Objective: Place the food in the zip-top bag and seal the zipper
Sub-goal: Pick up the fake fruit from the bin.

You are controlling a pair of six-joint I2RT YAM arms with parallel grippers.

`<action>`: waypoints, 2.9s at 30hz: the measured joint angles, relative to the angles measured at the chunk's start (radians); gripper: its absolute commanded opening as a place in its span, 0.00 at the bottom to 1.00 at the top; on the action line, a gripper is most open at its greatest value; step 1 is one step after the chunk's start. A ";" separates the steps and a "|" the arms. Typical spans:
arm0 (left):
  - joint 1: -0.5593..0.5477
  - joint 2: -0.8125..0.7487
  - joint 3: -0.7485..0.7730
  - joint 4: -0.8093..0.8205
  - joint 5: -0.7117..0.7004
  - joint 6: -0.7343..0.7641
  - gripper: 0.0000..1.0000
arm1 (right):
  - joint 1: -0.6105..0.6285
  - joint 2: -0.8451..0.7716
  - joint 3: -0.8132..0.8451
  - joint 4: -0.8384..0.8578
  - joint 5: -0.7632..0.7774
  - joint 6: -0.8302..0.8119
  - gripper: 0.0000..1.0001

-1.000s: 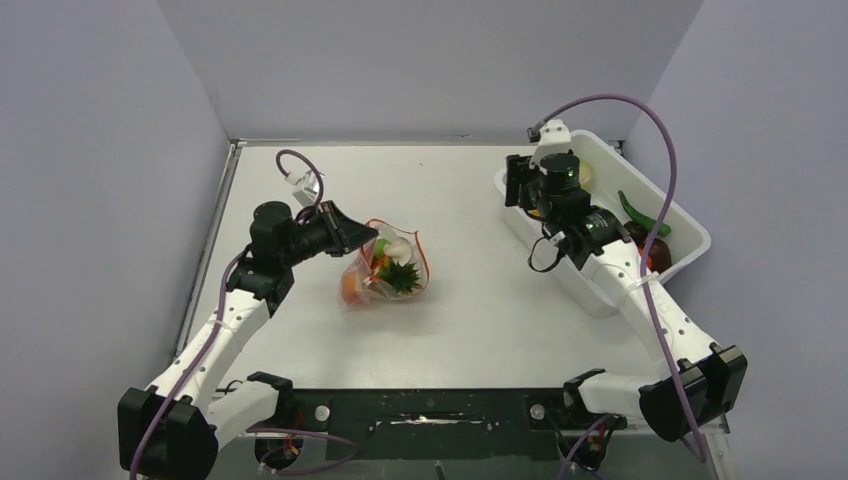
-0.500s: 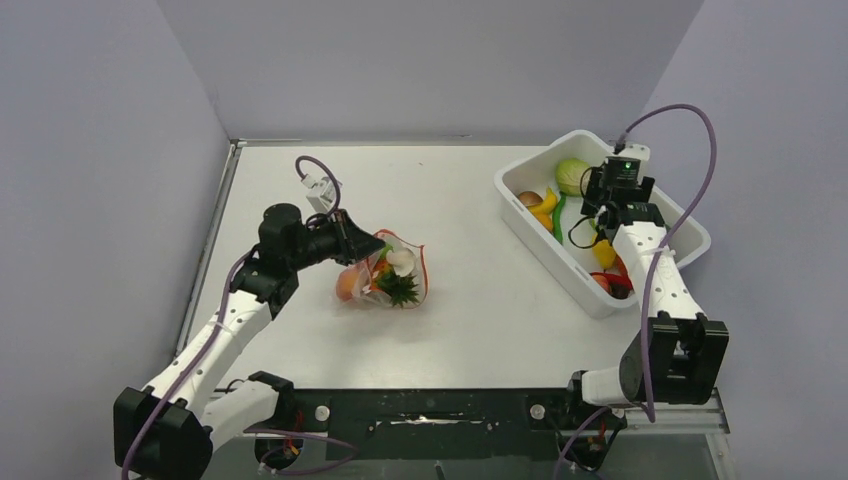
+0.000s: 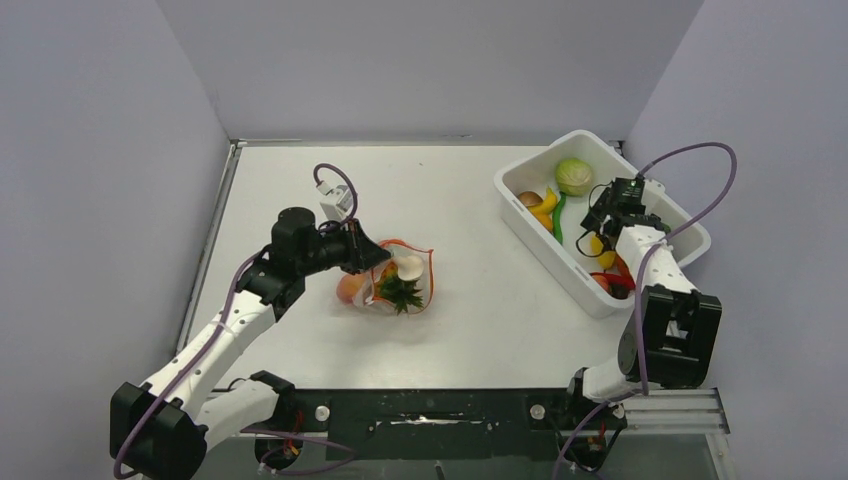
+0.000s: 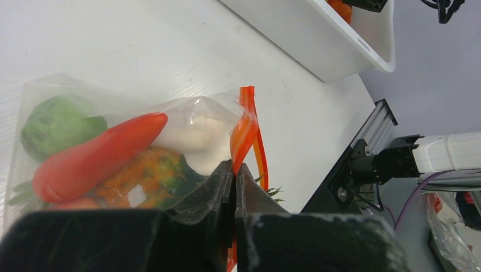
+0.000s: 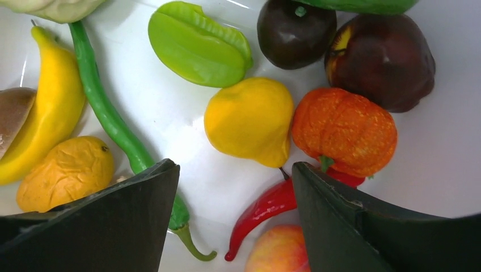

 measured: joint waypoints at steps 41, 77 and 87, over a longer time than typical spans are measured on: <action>-0.007 0.027 0.014 -0.064 -0.074 0.057 0.00 | -0.060 0.473 0.467 -0.103 -0.257 -0.795 0.77; 0.016 0.006 0.016 -0.060 -0.085 0.039 0.00 | 0.018 0.488 0.593 -0.260 -0.204 -0.790 0.43; 0.019 0.006 0.017 -0.035 -0.074 -0.042 0.00 | 0.041 0.295 0.541 -0.235 -0.173 -0.705 0.43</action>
